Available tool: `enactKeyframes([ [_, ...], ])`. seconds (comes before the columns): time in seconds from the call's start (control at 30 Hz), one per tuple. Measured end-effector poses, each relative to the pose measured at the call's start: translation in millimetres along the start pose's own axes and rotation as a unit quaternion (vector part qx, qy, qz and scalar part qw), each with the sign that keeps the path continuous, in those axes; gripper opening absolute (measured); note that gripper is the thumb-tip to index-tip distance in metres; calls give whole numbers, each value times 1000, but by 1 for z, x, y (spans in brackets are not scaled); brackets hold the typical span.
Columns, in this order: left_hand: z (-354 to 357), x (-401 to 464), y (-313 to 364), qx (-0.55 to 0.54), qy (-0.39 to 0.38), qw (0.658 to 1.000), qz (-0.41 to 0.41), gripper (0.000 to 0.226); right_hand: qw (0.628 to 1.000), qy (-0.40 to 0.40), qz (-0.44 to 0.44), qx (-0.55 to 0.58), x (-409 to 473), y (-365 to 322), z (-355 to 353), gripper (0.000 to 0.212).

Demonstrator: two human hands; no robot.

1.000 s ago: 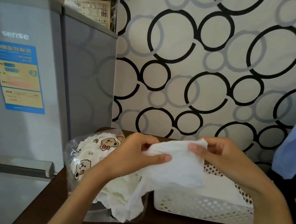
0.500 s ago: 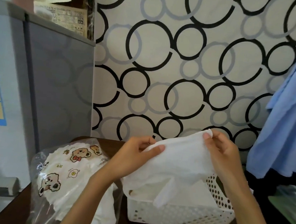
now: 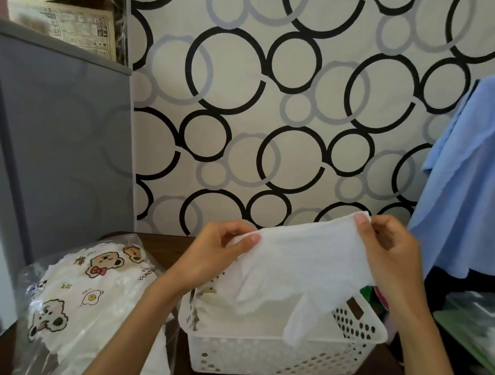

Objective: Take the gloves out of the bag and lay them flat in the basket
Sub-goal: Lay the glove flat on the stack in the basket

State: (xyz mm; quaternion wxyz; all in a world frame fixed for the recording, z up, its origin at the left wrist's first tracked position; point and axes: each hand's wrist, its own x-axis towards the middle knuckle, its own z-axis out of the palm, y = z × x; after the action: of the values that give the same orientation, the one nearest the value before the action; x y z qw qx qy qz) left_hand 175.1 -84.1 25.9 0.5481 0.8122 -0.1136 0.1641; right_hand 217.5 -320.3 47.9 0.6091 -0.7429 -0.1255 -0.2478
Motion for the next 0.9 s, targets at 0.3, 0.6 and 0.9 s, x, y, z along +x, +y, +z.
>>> enactKeyframes([
  [0.3,0,-13,7,1,235,972,-11,15,993,16,-96,-63,-19,-16,42,19],
  [0.6,-42,-9,32,268,78,952,-126,13,985,-117,92,-86,-11,16,48,24],
  [0.9,7,40,-48,497,-109,849,-144,18,907,-168,145,-357,-10,65,43,32],
])
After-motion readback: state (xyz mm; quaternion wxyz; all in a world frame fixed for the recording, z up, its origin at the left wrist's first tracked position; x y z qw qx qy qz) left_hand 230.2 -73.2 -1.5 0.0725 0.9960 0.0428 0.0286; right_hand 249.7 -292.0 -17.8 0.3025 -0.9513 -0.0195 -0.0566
